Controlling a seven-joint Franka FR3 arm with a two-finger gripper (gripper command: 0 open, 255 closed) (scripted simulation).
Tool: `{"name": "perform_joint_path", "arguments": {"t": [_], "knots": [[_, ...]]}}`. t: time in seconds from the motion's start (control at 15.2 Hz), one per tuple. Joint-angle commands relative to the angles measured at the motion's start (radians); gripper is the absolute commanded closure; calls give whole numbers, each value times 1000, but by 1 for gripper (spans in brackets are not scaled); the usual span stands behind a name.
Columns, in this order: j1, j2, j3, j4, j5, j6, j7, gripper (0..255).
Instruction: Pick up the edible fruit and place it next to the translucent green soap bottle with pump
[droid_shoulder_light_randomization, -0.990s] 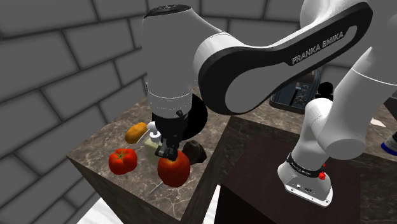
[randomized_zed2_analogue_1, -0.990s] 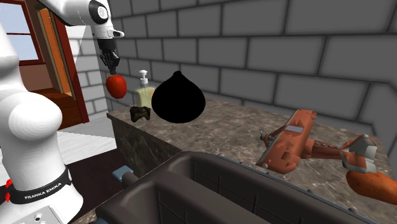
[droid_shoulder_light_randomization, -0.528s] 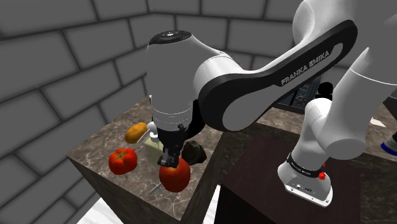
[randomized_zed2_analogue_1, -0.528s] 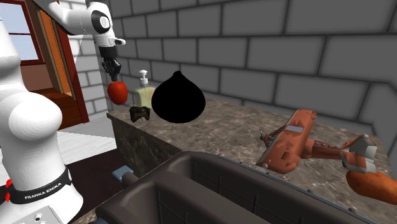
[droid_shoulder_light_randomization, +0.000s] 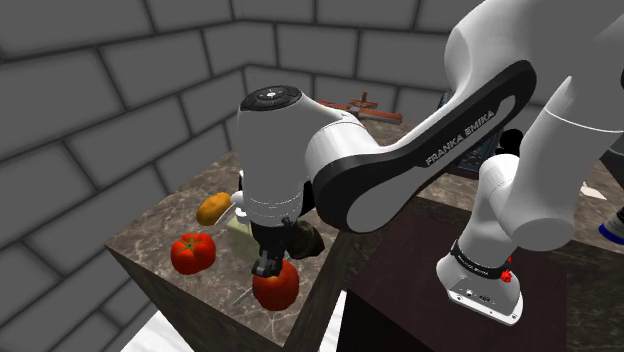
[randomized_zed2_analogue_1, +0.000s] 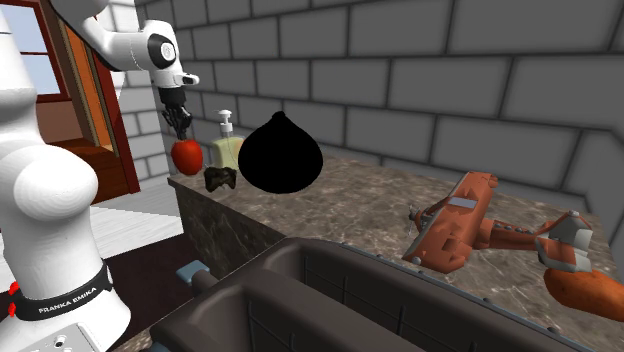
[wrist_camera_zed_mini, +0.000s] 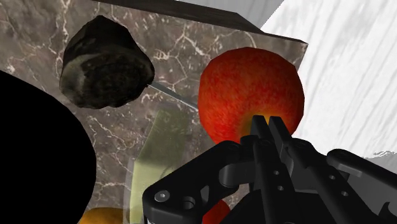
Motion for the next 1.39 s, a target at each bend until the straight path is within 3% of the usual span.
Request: {"name": "perform_joint_path", "arguments": {"t": [0.0, 0.46, 0.53, 0.86, 1.12, 1.32], "knots": [[0, 6, 0, -12, -3, 18, 1, 255], [0, 6, 0, -12, -3, 18, 1, 255], [0, 6, 0, -12, -3, 18, 1, 0], [0, 6, 0, -12, -3, 18, 1, 0], [-2, -54, -8, 58, 26, -107, -20, 0], [-2, -54, -8, 58, 26, -107, -20, 0]]}}
